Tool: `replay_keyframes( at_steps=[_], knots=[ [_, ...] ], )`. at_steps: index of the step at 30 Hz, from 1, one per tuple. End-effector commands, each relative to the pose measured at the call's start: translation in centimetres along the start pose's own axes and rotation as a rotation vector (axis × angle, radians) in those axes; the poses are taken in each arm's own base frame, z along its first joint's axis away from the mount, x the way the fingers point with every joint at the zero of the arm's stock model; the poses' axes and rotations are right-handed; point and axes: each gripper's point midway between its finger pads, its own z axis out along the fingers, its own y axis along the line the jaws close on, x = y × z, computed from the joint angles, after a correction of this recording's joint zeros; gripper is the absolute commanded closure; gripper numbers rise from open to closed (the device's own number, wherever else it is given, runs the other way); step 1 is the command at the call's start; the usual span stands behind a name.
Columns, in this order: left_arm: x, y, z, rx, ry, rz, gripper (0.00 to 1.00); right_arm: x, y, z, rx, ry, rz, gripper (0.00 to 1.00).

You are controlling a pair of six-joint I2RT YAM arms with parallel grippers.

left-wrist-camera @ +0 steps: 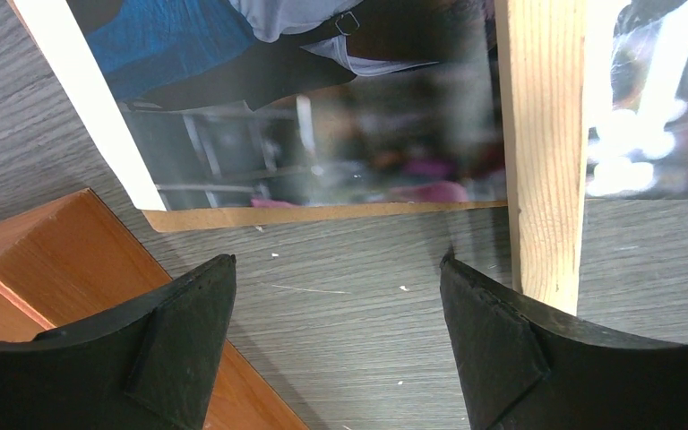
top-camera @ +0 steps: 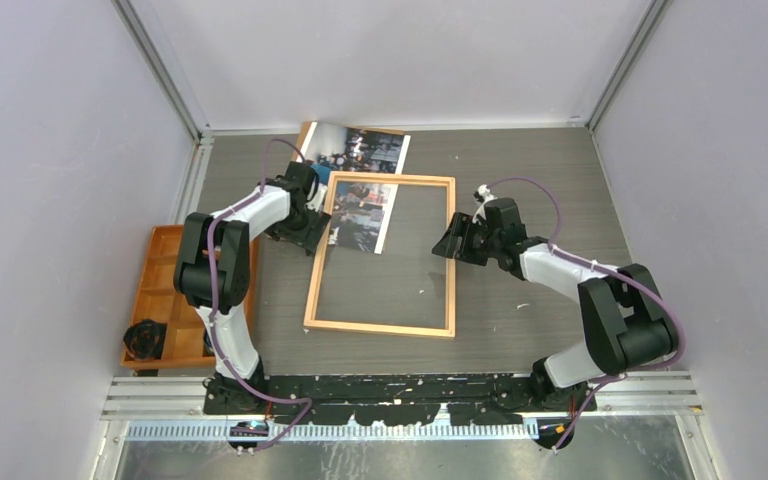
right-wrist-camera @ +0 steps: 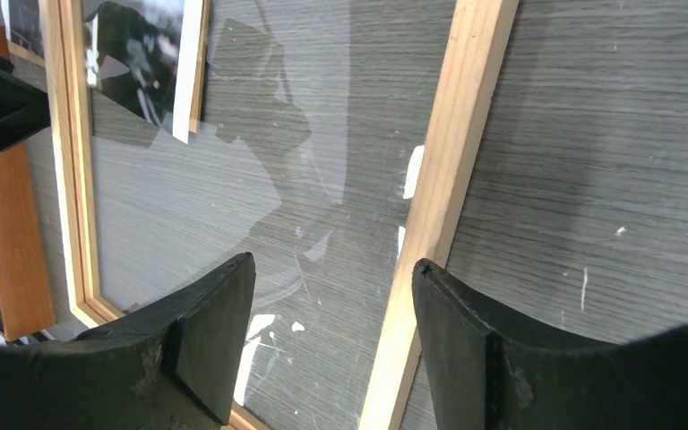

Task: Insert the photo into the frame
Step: Place the photo frame item in the photo frame, then move the photo frame to the center of the board.

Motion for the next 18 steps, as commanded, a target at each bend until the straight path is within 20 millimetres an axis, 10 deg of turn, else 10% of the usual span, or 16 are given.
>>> replay_keyframes(
  at_steps=[1,9,18],
  knots=[
    [-0.9,0.7,-0.5,-0.035,-0.051,0.008,0.15,-2.4,1.2,-1.0,-0.003,-0.071,-0.051,0.3],
    [-1.3,0.9,-0.9,-0.043,-0.063,0.007,0.15,-5.0,0.8,-2.2,0.089,-0.144,-0.062,0.22],
    [-1.6,0.9,-1.4,-0.037,-0.075,0.002,0.15,-3.5,-1.2,-0.8,0.167,-0.098,-0.033,0.39]
  ],
)
